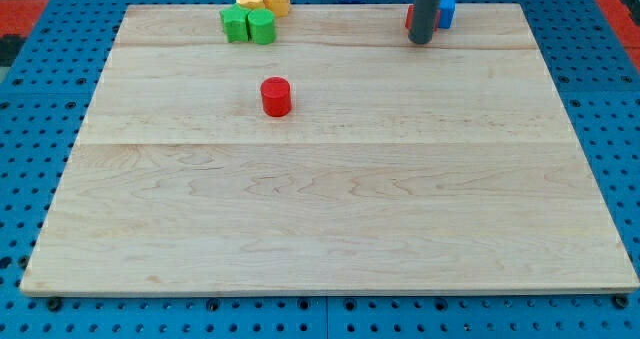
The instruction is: Push the red circle below the red star
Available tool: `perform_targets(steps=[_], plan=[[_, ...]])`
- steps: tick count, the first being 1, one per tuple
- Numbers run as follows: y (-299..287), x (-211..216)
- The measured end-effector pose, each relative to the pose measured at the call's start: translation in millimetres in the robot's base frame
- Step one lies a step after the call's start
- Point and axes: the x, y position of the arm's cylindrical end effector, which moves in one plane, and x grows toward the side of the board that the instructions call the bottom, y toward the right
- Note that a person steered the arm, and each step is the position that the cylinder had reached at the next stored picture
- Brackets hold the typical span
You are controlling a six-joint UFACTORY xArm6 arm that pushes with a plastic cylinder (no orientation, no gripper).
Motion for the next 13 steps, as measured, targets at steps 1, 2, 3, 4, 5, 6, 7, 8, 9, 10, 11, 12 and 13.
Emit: perform_targets(steps=[1, 2, 3, 4, 5, 6, 7, 8, 9, 10, 11, 12, 13], plan=[[-28.6, 127.5], [-152.7, 164.1], [-187.2, 107.9], [-149.6, 19.8], [-148.3, 38.6], [-175.5, 128.9], [-258.3, 126.1], [-276.1, 66.3], [-196.5, 5.3], [-113.5, -48.8], [-160.8, -18.6], [-205.9, -1.7], [-165.4, 18.7]])
